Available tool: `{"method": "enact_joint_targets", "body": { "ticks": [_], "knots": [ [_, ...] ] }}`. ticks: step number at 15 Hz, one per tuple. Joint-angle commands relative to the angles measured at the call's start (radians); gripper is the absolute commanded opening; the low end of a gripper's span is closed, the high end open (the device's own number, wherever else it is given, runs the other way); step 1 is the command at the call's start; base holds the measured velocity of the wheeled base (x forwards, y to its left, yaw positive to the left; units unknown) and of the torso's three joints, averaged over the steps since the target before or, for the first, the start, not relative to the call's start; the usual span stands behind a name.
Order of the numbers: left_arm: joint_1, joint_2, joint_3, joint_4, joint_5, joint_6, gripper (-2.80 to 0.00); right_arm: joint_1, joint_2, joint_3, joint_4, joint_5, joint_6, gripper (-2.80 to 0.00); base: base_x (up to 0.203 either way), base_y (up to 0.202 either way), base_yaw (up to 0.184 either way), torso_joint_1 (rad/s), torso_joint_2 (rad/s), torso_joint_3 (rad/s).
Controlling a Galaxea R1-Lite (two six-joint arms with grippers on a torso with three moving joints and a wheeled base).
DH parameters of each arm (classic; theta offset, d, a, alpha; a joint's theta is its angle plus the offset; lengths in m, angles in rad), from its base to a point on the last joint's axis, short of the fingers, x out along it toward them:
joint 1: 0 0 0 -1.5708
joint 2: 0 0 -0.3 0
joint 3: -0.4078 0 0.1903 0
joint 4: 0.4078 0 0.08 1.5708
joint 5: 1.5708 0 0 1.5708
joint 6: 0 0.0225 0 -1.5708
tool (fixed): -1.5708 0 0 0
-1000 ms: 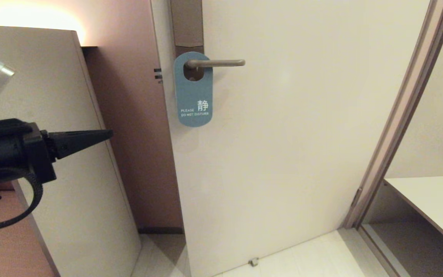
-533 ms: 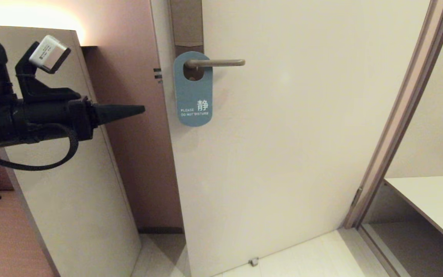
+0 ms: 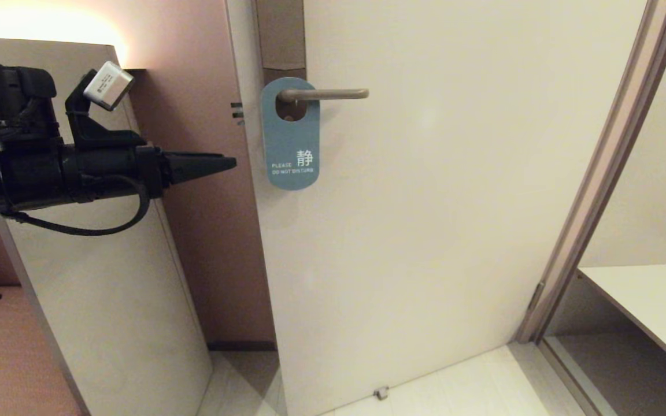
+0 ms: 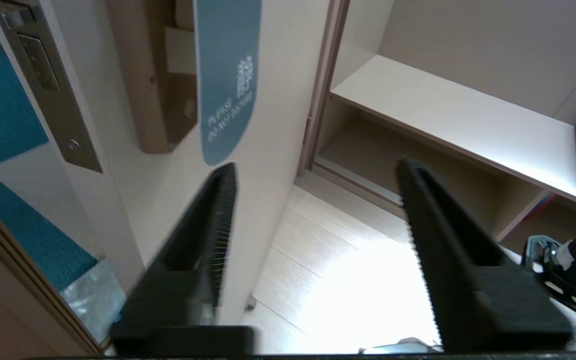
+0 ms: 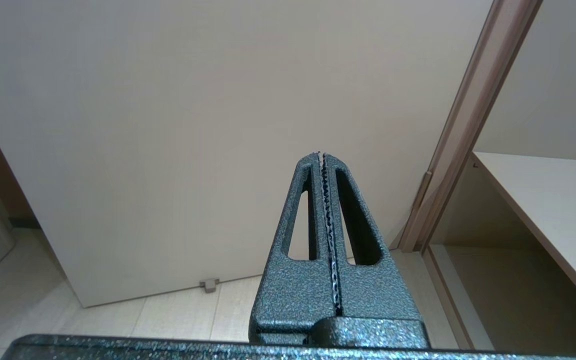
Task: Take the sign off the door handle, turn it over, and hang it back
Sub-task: Take down the sign
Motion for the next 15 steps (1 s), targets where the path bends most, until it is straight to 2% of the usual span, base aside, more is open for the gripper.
{"method": "enact_joint_targets", "body": {
  "ticks": [1, 7, 8, 10, 12, 15],
  "knots": [
    [0.001, 0.035, -0.003, -0.02, -0.005, -0.002, 0.0, 0.001, 0.001, 0.0, 0.0, 0.0, -0.001, -2.8, 0.0, 0.0, 0.0, 0.0, 0.0, 0.0],
    [-0.025, 0.138, -0.061, -0.044, -0.008, -0.003, 0.0, 0.002, 0.001, 0.0, 0.0, 0.0, -0.001, -2.8, 0.0, 0.0, 0.0, 0.0, 0.0, 0.0],
    [-0.03, 0.159, -0.072, -0.064, -0.021, -0.004, 0.0, 0.0, 0.001, 0.0, 0.0, 0.0, -0.001, -2.8, 0.0, 0.0, 0.0, 0.0, 0.0, 0.0],
    [-0.03, 0.202, -0.098, -0.121, -0.101, -0.004, 0.0, 0.0, 0.001, 0.0, 0.0, 0.0, -0.001, -2.8, 0.0, 0.0, 0.0, 0.0, 0.0, 0.0],
    [-0.032, 0.239, -0.126, -0.174, -0.116, -0.004, 0.0, 0.0, 0.001, 0.0, 0.0, 0.0, -0.001, -2.8, 0.0, 0.0, 0.0, 0.0, 0.0, 0.0],
    [-0.03, 0.282, -0.19, -0.187, -0.131, -0.003, 0.0, 0.001, 0.001, 0.0, 0.0, 0.0, -0.001, -2.8, 0.0, 0.0, 0.0, 0.0, 0.0, 0.0]
  ]
}}
